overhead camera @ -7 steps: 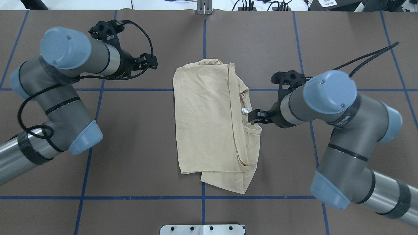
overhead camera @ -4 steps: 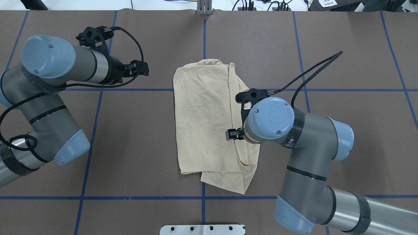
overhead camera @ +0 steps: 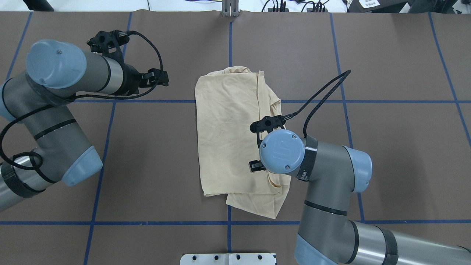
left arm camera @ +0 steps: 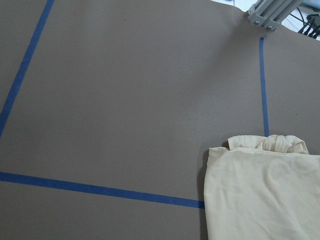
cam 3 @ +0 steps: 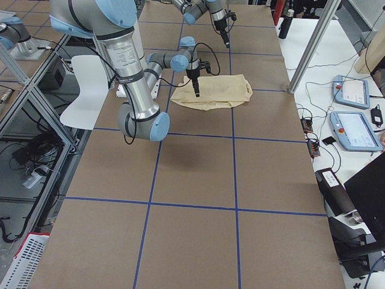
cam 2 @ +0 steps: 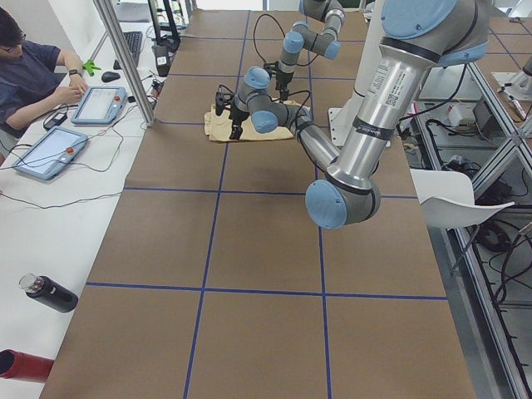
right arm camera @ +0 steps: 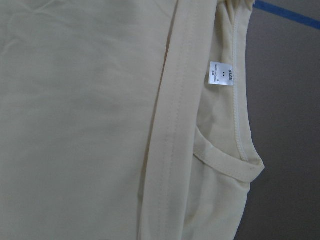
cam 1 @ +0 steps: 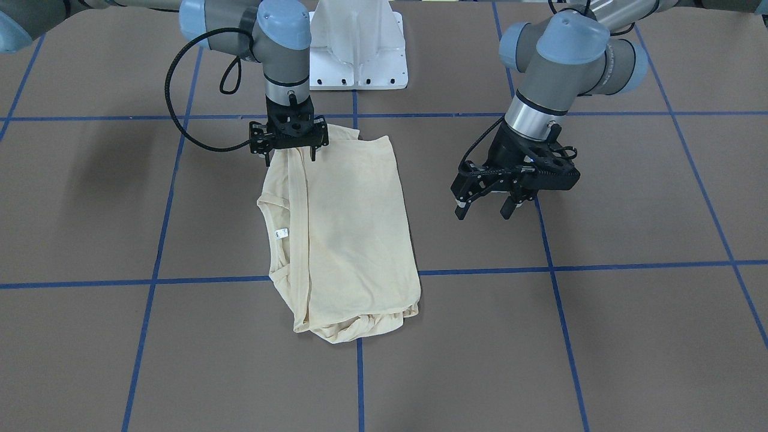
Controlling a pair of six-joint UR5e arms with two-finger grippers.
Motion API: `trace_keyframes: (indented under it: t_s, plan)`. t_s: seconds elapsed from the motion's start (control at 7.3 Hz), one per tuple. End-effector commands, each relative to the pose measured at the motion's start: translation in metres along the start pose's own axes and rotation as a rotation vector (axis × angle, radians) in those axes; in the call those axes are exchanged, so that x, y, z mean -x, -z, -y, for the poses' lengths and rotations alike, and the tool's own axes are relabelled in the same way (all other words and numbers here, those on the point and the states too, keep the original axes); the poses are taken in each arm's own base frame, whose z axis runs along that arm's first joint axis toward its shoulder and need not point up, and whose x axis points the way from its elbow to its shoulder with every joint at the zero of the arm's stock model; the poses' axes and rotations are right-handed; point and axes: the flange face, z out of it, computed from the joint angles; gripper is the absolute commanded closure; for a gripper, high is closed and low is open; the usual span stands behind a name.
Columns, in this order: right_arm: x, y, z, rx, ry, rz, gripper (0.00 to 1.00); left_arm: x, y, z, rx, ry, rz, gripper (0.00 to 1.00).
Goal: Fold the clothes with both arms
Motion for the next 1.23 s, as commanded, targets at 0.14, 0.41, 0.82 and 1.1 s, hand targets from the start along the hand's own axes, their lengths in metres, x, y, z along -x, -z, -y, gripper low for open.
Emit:
trace_keyframes:
  t_s: [0.14,0.41,0.82,1.1]
  plan:
    - [0.006,-0.023,-0.014,0.040,0.024,-0.026,0.00,0.000,-0.004,-0.002,0.004,-0.001,0.000,0.00]
    - [0.004,-0.031,-0.016,0.053,0.024,-0.041,0.00,-0.003,-0.007,-0.008,0.013,-0.006,-0.002,0.00]
    - [-0.003,-0.045,-0.022,0.081,0.023,-0.061,0.00,-0.006,-0.008,-0.009,0.013,-0.005,-0.008,0.00]
    - [-0.003,-0.046,-0.023,0.087,0.023,-0.061,0.00,-0.006,-0.011,-0.013,0.020,-0.004,-0.006,0.00]
